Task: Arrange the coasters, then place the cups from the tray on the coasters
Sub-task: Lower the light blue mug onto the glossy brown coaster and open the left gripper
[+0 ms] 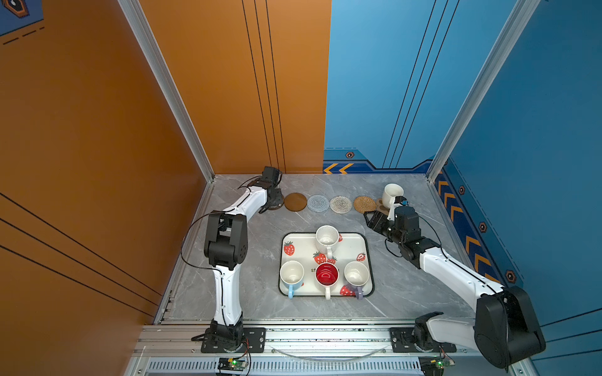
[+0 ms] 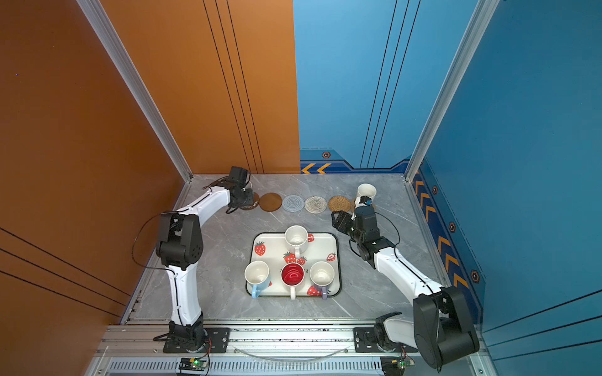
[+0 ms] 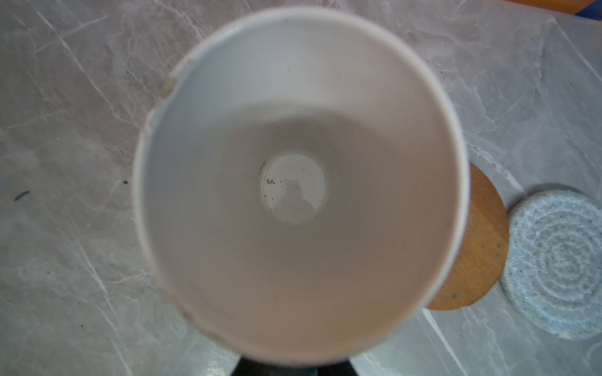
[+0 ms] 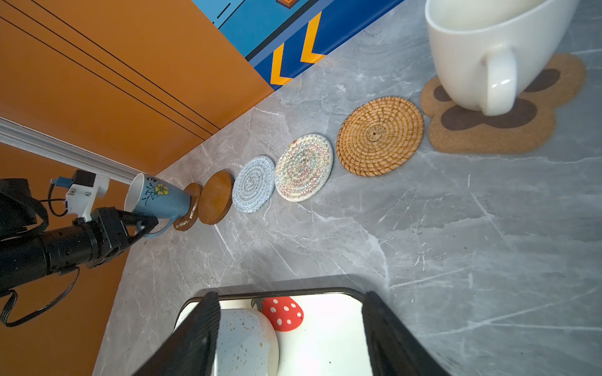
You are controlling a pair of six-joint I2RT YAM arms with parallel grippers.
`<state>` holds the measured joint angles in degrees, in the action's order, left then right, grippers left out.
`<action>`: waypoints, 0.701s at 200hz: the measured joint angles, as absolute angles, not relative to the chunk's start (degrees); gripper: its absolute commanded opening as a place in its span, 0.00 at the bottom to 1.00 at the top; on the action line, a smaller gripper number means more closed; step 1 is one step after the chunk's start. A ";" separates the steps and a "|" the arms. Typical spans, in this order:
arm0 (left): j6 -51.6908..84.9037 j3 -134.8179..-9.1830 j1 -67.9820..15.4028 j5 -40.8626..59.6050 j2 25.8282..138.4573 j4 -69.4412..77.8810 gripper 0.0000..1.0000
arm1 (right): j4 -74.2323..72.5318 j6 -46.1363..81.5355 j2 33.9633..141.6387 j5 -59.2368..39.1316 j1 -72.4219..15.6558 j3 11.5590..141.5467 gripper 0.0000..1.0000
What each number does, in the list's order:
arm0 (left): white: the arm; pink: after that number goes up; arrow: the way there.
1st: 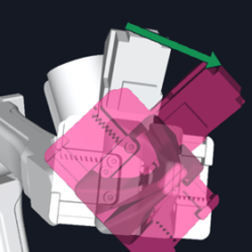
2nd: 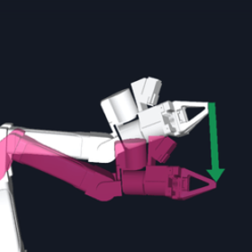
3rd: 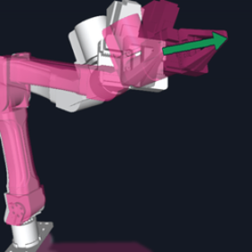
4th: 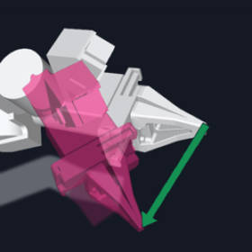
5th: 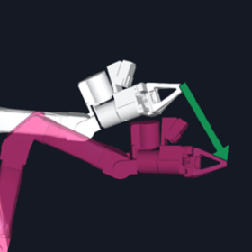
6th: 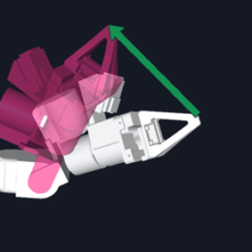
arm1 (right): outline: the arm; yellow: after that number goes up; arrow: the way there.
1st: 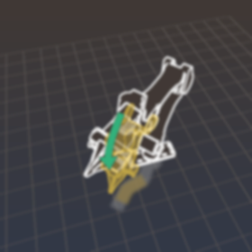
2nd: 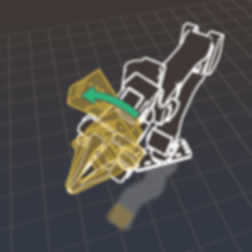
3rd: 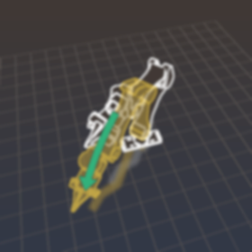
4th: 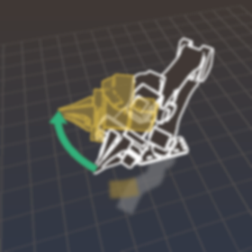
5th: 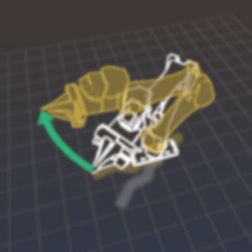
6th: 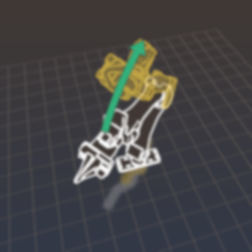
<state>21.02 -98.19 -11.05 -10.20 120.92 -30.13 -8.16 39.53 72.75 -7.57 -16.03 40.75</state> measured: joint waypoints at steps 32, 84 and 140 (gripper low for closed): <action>21.02 -98.19 -11.05 -10.02 120.92 -29.23 0.20 | -8.16 39.53 72.75 -7.75 -16.03 40.75 0.68; 20.99 -98.19 -11.05 -9.98 120.92 -28.84 0.24 | -8.16 39.55 72.75 -7.79 -16.05 40.75 0.67; 20.91 -98.19 -11.31 -9.98 120.92 -28.42 0.33 | -8.16 39.92 72.75 -7.99 -16.05 40.75 0.67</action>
<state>20.91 -98.19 -11.31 -9.98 120.92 -28.42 -8.16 39.92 72.75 -7.99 -16.05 40.75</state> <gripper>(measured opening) 0.300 0.676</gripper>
